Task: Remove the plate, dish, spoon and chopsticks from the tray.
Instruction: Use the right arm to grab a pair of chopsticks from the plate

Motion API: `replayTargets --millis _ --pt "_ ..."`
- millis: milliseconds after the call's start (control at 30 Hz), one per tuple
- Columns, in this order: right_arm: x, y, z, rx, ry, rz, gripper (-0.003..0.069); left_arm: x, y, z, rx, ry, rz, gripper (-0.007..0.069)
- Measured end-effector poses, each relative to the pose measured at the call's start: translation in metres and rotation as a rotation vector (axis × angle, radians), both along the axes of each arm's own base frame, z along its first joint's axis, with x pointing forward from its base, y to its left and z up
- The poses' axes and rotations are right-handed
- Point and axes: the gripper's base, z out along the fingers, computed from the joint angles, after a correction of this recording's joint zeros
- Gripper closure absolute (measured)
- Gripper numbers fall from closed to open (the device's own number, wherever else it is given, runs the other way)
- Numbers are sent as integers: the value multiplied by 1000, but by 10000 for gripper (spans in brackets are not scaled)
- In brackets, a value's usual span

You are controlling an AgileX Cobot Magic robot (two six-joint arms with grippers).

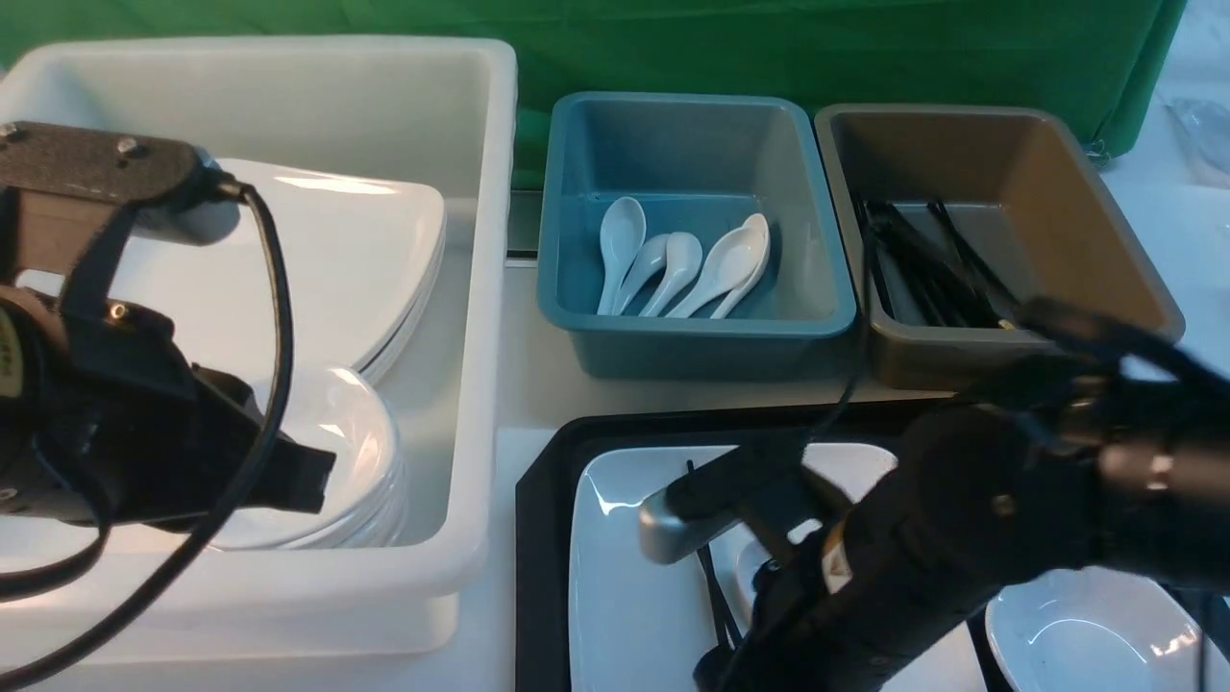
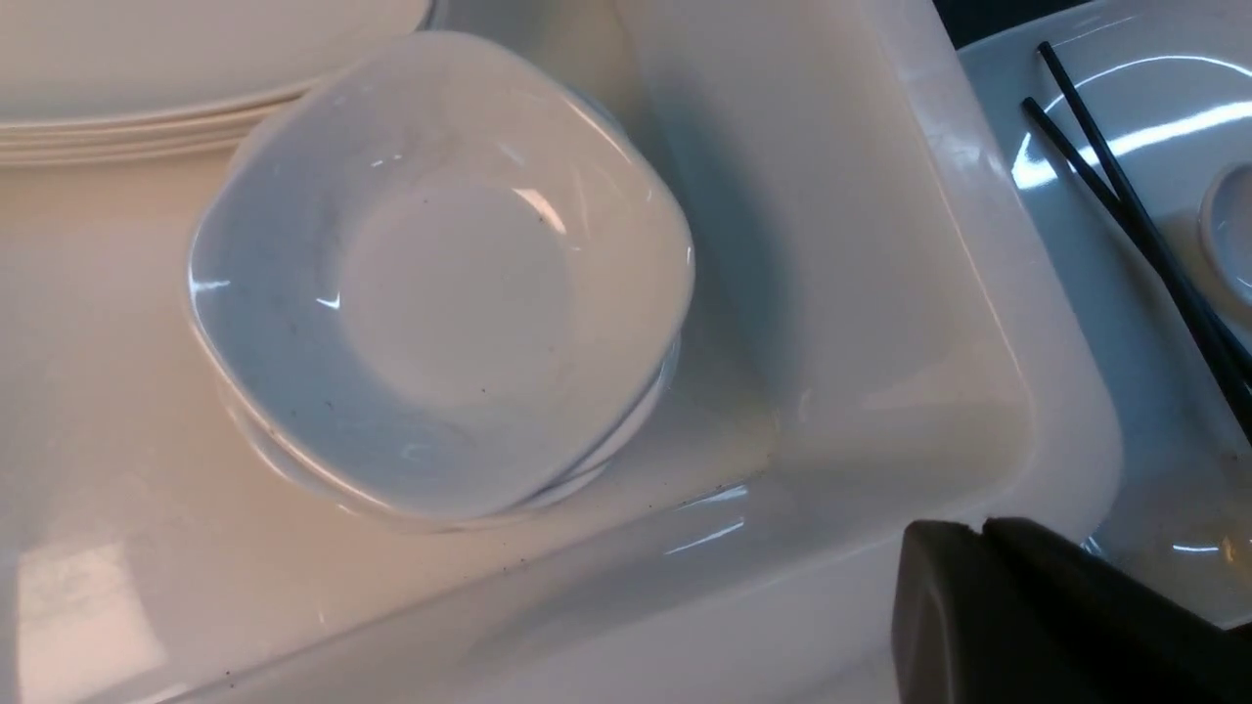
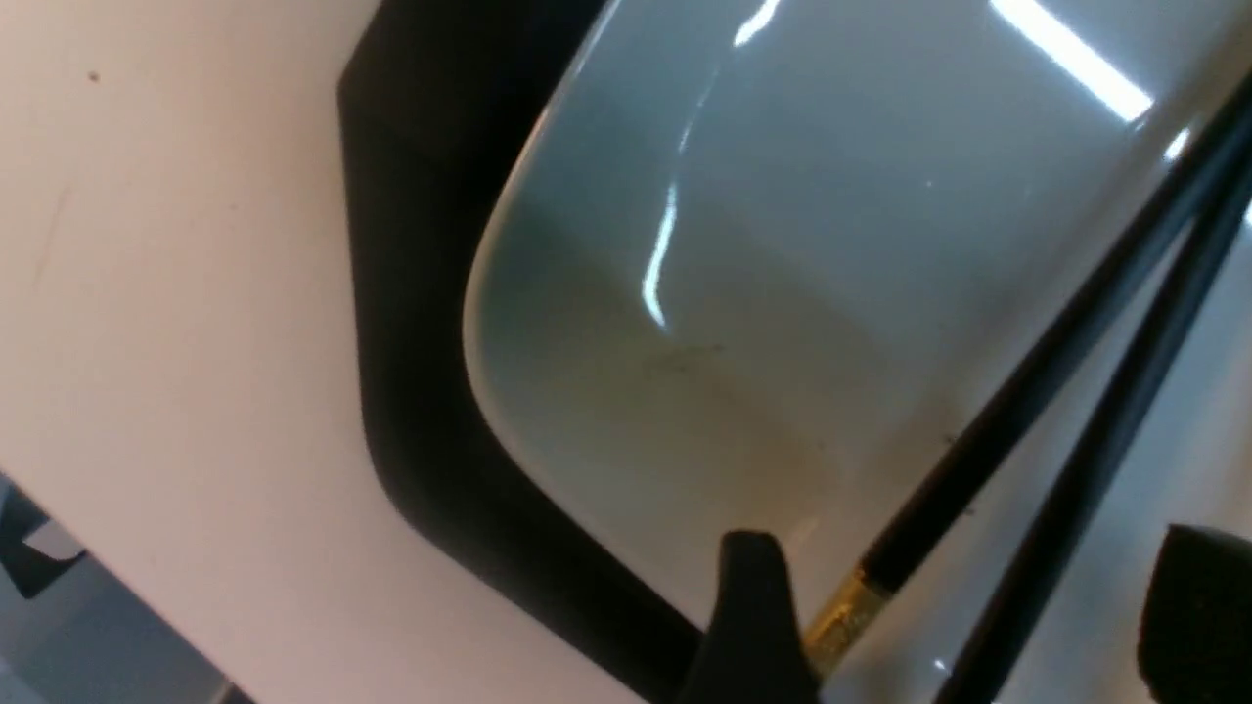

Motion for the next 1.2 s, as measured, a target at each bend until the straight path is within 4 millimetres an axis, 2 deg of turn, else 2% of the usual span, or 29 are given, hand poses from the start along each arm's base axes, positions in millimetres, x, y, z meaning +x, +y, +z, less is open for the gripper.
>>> replayTargets --millis 200,633,700,733,900,933,967,1200 --pt "7 7 -18 -27 16 -2 122 0 0 0 -1 -1 0 619" --pt "10 9 -32 -66 38 -17 123 1 1 0 10 -8 1 615" --pt "10 9 -32 -67 38 -18 171 1 1 0 11 -10 1 614" --pt "10 9 -32 -67 38 -18 171 1 1 0 11 -10 1 614" --pt "11 10 -32 -59 29 -23 476 1 1 1 8 -18 0 613" --pt "11 10 -32 -59 29 -23 476 1 1 1 7 -19 0 613" --pt "11 10 -32 -55 26 -24 515 2 0 1 5 -24 0 613" --pt "11 10 -29 -43 25 -32 511 2 0 2 0 -34 -1 613"
